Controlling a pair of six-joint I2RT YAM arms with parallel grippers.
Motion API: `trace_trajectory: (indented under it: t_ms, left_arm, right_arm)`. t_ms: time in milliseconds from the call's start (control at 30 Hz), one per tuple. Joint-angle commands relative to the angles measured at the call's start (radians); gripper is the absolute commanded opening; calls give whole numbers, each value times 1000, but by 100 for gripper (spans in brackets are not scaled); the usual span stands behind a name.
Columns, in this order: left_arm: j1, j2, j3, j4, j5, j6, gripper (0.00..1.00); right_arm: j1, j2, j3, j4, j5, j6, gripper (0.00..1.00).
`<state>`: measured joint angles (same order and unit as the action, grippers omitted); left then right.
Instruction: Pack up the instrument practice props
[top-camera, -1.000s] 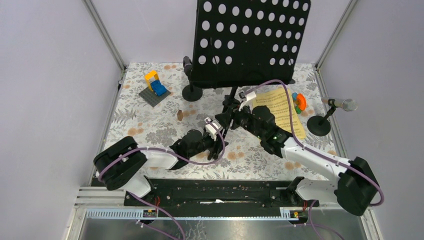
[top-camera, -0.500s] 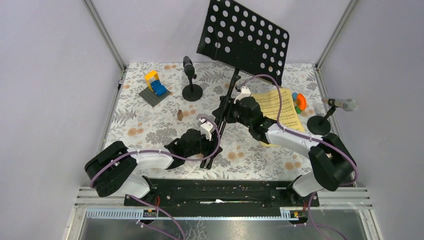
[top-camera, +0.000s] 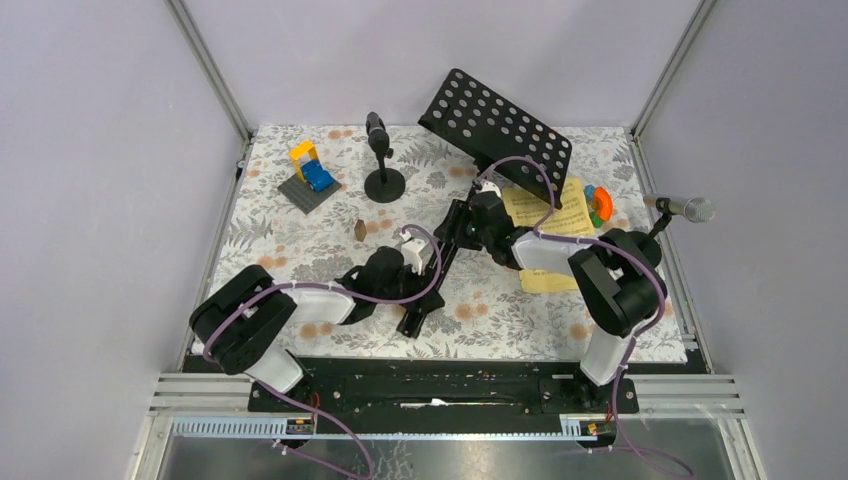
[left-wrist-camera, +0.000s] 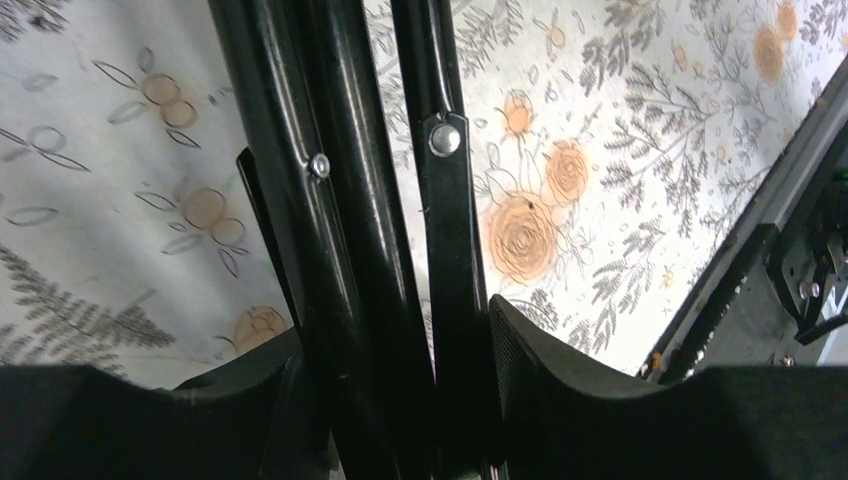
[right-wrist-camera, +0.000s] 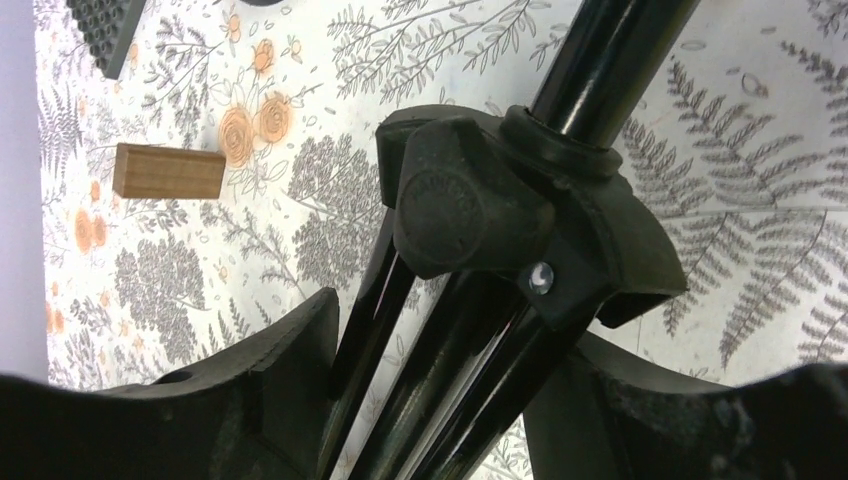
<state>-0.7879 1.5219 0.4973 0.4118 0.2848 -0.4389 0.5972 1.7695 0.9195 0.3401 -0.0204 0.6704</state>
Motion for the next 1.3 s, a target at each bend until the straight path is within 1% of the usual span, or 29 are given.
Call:
trace_trajectory:
  t_ms: [0, 133, 233, 333, 367, 433, 500, 600, 633, 667, 700, 833, 933, 1233, 1267]
  left_arm:
    - [21, 35, 56, 91, 94, 117, 0]
    - [31, 75, 95, 62, 113, 118, 0]
    - [30, 89, 98, 52, 122, 116, 0]
    - [31, 82, 74, 53, 103, 103, 9]
    - [31, 74, 63, 55, 95, 98, 14]
    - [31, 55, 34, 64, 66, 80, 27]
    - [30, 34, 9, 66, 43, 63, 51]
    - [31, 1, -21, 63, 23, 46, 70]
    - [31, -14, -31, 60, 15, 38, 79]
    - [31, -30, -43, 59, 4, 31, 90]
    - [30, -47, -57, 58, -12, 23, 97]
    - [30, -120, -69, 11, -72, 0, 99]
    - [29, -192, -57, -68, -113, -6, 99]
    - [29, -527, -31, -324, -280, -9, 99]
    - [31, -555, -27, -349, -321, -10, 99]
  right_arm:
    - [-51, 69, 139, 122, 83, -278, 0]
    - [-56, 143, 222, 82, 43, -285, 0]
    - [-56, 177, 236, 72, 23, -276, 0]
    - [-56, 184, 200, 77, 37, -265, 0]
    - [-56, 179, 183, 81, 44, -264, 0]
    - [-57, 166, 145, 91, 55, -264, 0]
    - [-55, 151, 113, 94, 53, -266, 0]
    - [-54, 124, 67, 90, 36, -275, 0]
    - [-54, 116, 50, 90, 30, -281, 0]
    - [-55, 105, 34, 91, 25, -284, 0]
    - [-55, 97, 21, 92, 22, -289, 0]
    - [-55, 83, 2, 71, -7, -309, 0]
    - [-51, 63, -3, 35, -30, -302, 0]
    - [-34, -52, -103, 39, -19, -282, 2]
    - [-33, -63, -104, 36, -21, -278, 3]
